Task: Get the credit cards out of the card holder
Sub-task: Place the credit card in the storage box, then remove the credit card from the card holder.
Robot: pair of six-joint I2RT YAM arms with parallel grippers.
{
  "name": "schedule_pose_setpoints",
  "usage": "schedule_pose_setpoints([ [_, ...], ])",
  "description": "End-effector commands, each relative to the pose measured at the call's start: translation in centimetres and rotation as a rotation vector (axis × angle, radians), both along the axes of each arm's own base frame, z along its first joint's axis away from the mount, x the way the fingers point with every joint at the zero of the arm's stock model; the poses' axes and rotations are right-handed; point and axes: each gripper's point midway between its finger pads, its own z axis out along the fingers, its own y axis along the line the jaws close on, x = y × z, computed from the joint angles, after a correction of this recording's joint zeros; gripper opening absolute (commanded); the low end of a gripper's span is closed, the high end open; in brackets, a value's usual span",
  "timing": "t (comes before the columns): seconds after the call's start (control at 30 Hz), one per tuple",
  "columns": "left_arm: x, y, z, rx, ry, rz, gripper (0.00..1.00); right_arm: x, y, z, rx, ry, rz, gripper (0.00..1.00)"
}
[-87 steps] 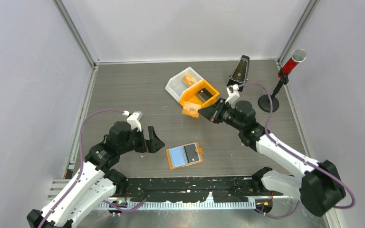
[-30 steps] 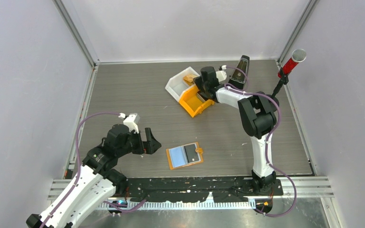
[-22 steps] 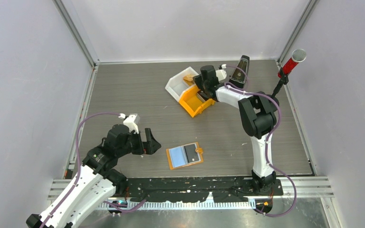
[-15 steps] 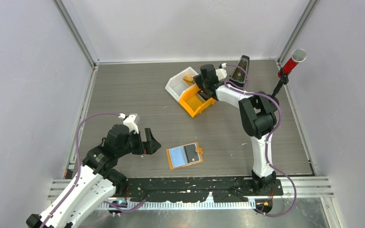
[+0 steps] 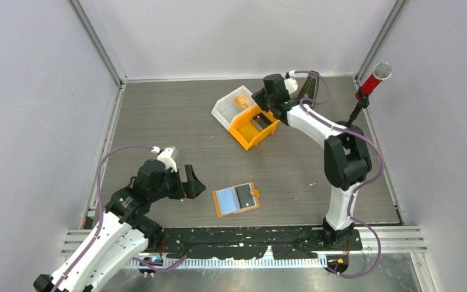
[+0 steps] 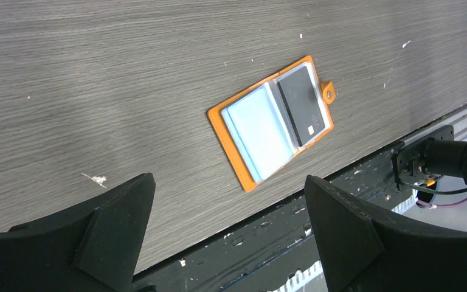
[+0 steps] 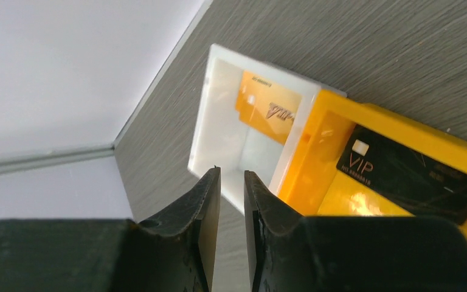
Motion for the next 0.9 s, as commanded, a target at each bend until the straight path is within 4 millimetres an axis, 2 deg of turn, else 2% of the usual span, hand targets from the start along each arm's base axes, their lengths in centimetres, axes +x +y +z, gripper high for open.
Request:
schedule_pose_setpoints([
  [0.0, 0.3, -0.6, 2.0, -0.056, -0.033, 0.003, 0.98, -2.7, -0.1, 7.7, -0.043, -0.175, 0.163, 0.29],
  [0.1, 0.2, -1.2, 1.8, -0.083, -0.015, -0.01, 0.97, -4.9, 0.3, 8.2, -0.113, -0.215, 0.304, 0.31],
  [0.2, 0.0, -1.9, 1.5, -0.11, 0.009, -0.035, 0.95, -8.8, 0.9, 7.7, -0.12, -0.226, 0.469, 0.32],
  [0.23, -0.1, -2.2, 1.4, -0.121, 0.019, -0.048, 0.94, -10.1, 0.8, 6.1, -0.148, -0.207, 0.512, 0.32],
  [0.27, -0.3, -2.5, 1.4, -0.134, 0.026, -0.061, 0.93, -11.4, 1.0, 6.9, -0.141, -0.231, 0.559, 0.33],
  [0.3, -0.3, -2.9, 1.3, -0.148, 0.033, -0.072, 0.92, -12.8, 0.9, 5.1, -0.172, -0.208, 0.604, 0.33],
  [0.33, -0.4, -3.2, 1.3, -0.162, 0.039, -0.081, 0.92, -14.1, 0.9, 5.5, -0.171, -0.224, 0.642, 0.34],
  [0.37, -0.4, -3.4, 1.2, -0.173, 0.05, -0.088, 0.91, -15.7, 0.7, 3.4, -0.191, -0.191, 0.682, 0.34],
  [0.4, -0.4, -3.7, 1.1, -0.184, 0.058, -0.095, 0.91, -16.9, 0.7, 3.9, -0.184, -0.209, 0.709, 0.35],
  [0.43, -0.4, -4.0, 0.9, -0.192, 0.065, -0.099, 0.9, -18.6, 0.6, 1.6, -0.188, -0.165, 0.738, 0.35],
  [0.47, -0.3, -4.2, 0.7, -0.198, 0.073, -0.103, 0.89, -19.7, 0.7, 2.1, -0.175, -0.191, 0.754, 0.35],
  [0.5, -0.2, -4.2, 0.5, -0.196, 0.078, -0.102, 0.88, -21.7, 0.9, 0.0, -0.169, -0.15, 0.791, 0.35],
  [0.53, -0.1, -4.2, 0.3, -0.187, 0.086, -0.098, 0.87, -22.5, 1.1, 0.2, -0.162, -0.167, 0.803, 0.35],
  [0.57, 0.0, -4.0, 0.1, -0.172, 0.092, -0.089, 0.86, -24.4, 1.6, -1.0, -0.165, -0.148, 0.838, 0.35],
  [0.7, 0.7, -3.7, -0.8, -0.14, 0.093, -0.057, 0.85, -29.2, 3.4, -3.2, -0.173, -0.11, 0.933, 0.35],
  [0.8, 0.7, -3.9, -1.0, -0.151, 0.103, -0.062, 0.84, -31.8, 5.3, -3.6, -0.127, -0.123, 0.989, 0.35],
  [0.87, 0.5, -4.2, -0.9, -0.171, 0.107, -0.07, 0.84, -33.1, 5.9, -4.5, -0.121, -0.105, 1.009, 0.35],
])
